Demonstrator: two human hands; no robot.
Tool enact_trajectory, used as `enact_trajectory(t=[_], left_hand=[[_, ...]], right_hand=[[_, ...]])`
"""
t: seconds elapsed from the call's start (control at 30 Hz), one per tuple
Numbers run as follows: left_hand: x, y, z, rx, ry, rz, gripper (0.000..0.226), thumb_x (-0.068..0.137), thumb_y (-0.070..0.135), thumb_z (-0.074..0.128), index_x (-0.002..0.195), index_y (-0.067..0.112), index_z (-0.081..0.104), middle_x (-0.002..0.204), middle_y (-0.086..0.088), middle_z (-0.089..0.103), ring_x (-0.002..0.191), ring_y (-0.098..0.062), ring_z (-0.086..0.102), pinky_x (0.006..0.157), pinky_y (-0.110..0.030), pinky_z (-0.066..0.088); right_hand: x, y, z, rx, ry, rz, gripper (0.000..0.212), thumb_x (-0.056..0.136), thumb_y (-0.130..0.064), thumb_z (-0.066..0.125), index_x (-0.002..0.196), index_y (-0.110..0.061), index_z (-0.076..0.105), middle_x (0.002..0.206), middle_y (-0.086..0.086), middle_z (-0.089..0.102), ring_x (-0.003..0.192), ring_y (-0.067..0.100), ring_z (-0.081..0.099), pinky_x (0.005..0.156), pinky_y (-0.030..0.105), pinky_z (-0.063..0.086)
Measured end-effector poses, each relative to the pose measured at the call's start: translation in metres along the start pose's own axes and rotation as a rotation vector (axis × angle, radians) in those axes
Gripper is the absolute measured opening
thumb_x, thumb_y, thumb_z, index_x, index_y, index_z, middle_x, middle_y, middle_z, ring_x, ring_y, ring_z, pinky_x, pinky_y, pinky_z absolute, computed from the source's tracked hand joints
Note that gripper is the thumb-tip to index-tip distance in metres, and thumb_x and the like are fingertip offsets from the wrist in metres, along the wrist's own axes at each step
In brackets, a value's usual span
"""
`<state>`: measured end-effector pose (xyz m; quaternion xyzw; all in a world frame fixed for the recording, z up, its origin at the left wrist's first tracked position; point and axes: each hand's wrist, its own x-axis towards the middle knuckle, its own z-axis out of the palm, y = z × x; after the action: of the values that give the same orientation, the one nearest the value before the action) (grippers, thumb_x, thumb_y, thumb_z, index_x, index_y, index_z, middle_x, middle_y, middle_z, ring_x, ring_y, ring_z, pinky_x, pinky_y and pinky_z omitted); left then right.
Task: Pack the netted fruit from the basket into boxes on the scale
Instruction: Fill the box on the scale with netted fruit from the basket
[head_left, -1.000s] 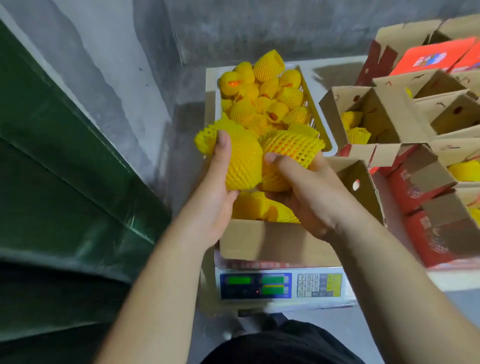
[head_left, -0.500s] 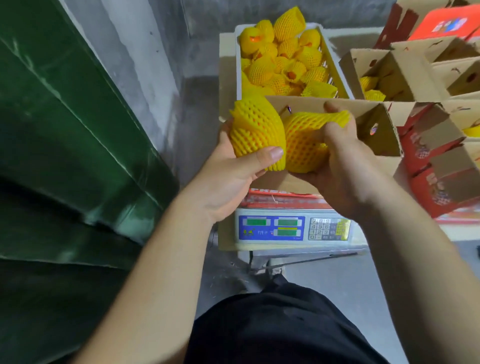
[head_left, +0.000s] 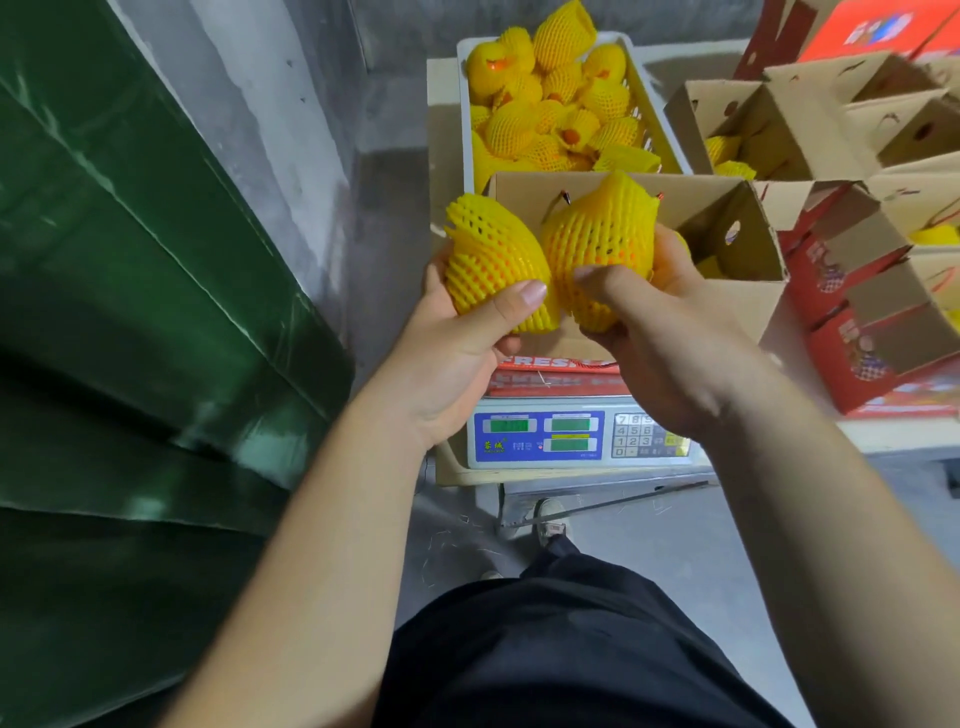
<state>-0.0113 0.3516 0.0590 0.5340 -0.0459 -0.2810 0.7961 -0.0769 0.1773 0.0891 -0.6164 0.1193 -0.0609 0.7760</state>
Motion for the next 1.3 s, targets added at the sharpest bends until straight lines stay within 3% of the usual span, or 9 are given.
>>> enact_trajectory(t=[0.17, 0.27, 0.4, 0.6, 0.77, 1.0, 1.1, 1.2, 1.3], left_hand=[[0.001, 0.008, 0.004, 0.031, 0.031, 0.017, 0.079, 0.081, 0.028, 0.082, 0.149, 0.035, 0.042, 0.124, 0.004, 0.071, 0.105, -0.013, 0.071, 0.071, -0.025, 0.055], [0.004, 0.01, 0.004, 0.056, 0.07, 0.049, 0.087, 0.076, 0.031, 0.084, 0.15, 0.039, 0.039, 0.127, 0.006, 0.07, 0.113, -0.016, 0.068, 0.075, -0.027, 0.053], [0.004, 0.013, 0.003, 0.054, 0.086, 0.076, 0.109, 0.064, 0.035, 0.093, 0.155, 0.038, 0.033, 0.129, 0.004, 0.067, 0.106, -0.014, 0.072, 0.066, -0.021, 0.056], [0.001, 0.013, 0.001, 0.204, 0.049, 0.087, 0.081, 0.061, 0.04, 0.093, 0.115, 0.064, 0.038, 0.117, 0.014, 0.07, 0.105, -0.007, 0.074, 0.078, -0.028, 0.062], [-0.006, 0.018, 0.012, 0.389, -0.024, 0.162, 0.086, 0.064, 0.032, 0.084, 0.129, 0.056, 0.032, 0.129, -0.001, 0.061, 0.109, -0.019, 0.074, 0.082, -0.041, 0.064], [-0.007, 0.032, 0.017, 0.536, -0.016, 0.344, 0.084, 0.082, 0.023, 0.082, 0.153, 0.042, 0.041, 0.149, 0.008, 0.053, 0.132, -0.015, 0.058, 0.094, -0.033, 0.061], [-0.005, 0.029, 0.016, 0.522, -0.006, 0.3, 0.079, 0.088, 0.022, 0.078, 0.157, 0.032, 0.04, 0.147, 0.007, 0.06, 0.131, -0.015, 0.061, 0.105, -0.043, 0.056], [-0.007, 0.029, 0.008, 0.587, 0.056, 0.267, 0.061, 0.093, 0.031, 0.072, 0.15, 0.037, 0.05, 0.139, 0.016, 0.065, 0.119, -0.005, 0.066, 0.098, -0.033, 0.057], [-0.008, 0.028, 0.001, 0.614, 0.093, 0.226, 0.047, 0.096, 0.034, 0.068, 0.141, 0.043, 0.056, 0.132, 0.023, 0.067, 0.116, -0.007, 0.067, 0.092, -0.031, 0.057]], right_hand=[[0.007, -0.018, -0.008, -0.415, 0.148, -0.364, 0.065, 0.087, -0.033, 0.08, 0.142, -0.014, 0.049, 0.126, 0.007, 0.064, 0.114, 0.018, 0.066, 0.091, 0.036, 0.057], [0.026, -0.034, -0.019, -0.841, 0.29, -0.552, 0.082, 0.086, -0.05, 0.078, 0.148, -0.011, 0.042, 0.138, 0.009, 0.056, 0.126, 0.025, 0.055, 0.101, 0.049, 0.049], [0.048, -0.049, -0.032, -1.299, 0.207, -0.166, 0.089, 0.091, -0.064, 0.064, 0.163, -0.029, 0.025, 0.154, 0.019, 0.039, 0.139, 0.044, 0.035, 0.115, 0.058, 0.032], [0.022, -0.038, -0.013, -0.709, 0.205, -0.256, 0.041, 0.102, -0.043, 0.059, 0.137, -0.022, 0.06, 0.122, 0.003, 0.067, 0.113, 0.013, 0.065, 0.099, 0.044, 0.054], [0.0, -0.026, 0.015, -0.433, -0.231, -0.056, 0.055, 0.091, -0.042, 0.074, 0.141, -0.032, 0.053, 0.124, -0.005, 0.07, 0.118, 0.016, 0.068, 0.099, 0.043, 0.058], [-0.001, -0.028, 0.023, -0.226, -0.143, -0.132, 0.06, 0.082, -0.022, 0.08, 0.136, -0.021, 0.053, 0.127, 0.011, 0.069, 0.118, 0.03, 0.067, 0.102, 0.057, 0.055], [0.007, -0.032, 0.02, -0.354, 0.005, -0.295, 0.067, 0.084, -0.021, 0.079, 0.143, -0.015, 0.048, 0.128, 0.011, 0.065, 0.119, 0.026, 0.065, 0.101, 0.052, 0.055], [0.024, -0.04, 0.004, -0.808, 0.168, -0.544, 0.079, 0.084, -0.018, 0.077, 0.152, -0.01, 0.037, 0.143, 0.011, 0.051, 0.131, 0.021, 0.052, 0.11, 0.035, 0.045], [0.042, -0.045, -0.018, -1.186, 0.149, -0.339, 0.1, 0.085, -0.032, 0.082, 0.163, -0.021, 0.02, 0.159, 0.013, 0.036, 0.141, 0.026, 0.04, 0.11, 0.034, 0.037]])
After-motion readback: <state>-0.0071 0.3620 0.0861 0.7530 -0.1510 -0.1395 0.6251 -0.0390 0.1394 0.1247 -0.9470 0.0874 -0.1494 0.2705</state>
